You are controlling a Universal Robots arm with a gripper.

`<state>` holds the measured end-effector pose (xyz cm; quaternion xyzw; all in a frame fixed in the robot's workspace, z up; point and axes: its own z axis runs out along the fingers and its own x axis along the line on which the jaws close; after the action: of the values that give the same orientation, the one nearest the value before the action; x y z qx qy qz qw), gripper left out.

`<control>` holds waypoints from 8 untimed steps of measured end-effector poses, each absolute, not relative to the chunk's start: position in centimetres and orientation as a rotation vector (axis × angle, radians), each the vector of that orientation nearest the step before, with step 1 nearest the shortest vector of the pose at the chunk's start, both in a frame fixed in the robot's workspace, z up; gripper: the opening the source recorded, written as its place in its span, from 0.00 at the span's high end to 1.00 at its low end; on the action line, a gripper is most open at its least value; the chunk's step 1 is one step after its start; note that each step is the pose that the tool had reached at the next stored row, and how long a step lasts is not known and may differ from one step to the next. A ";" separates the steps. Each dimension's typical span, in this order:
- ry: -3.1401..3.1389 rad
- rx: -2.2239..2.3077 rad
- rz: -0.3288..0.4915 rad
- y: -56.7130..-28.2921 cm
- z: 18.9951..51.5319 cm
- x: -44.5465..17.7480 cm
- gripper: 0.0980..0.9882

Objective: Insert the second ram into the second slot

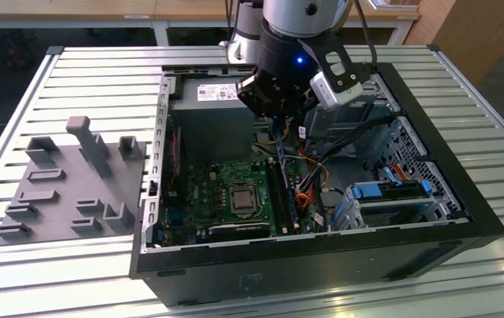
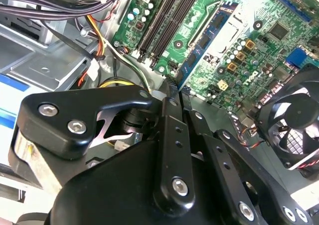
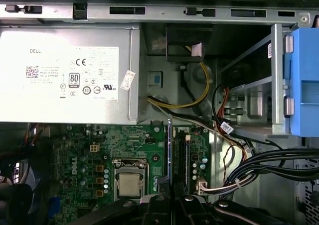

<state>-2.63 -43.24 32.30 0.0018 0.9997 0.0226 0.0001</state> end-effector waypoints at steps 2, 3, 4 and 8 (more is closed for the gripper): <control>3.141 0.005 0.071 -43.3 32.2 -2.6 0.96; 3.141 0.005 0.071 -43.3 32.1 -2.6 0.96; 3.141 0.005 0.071 -43.3 32.1 -2.6 0.96; 3.141 0.005 0.071 -43.3 31.7 -2.6 0.96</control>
<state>-2.62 -43.31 31.71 0.0017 0.9997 0.0226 0.0001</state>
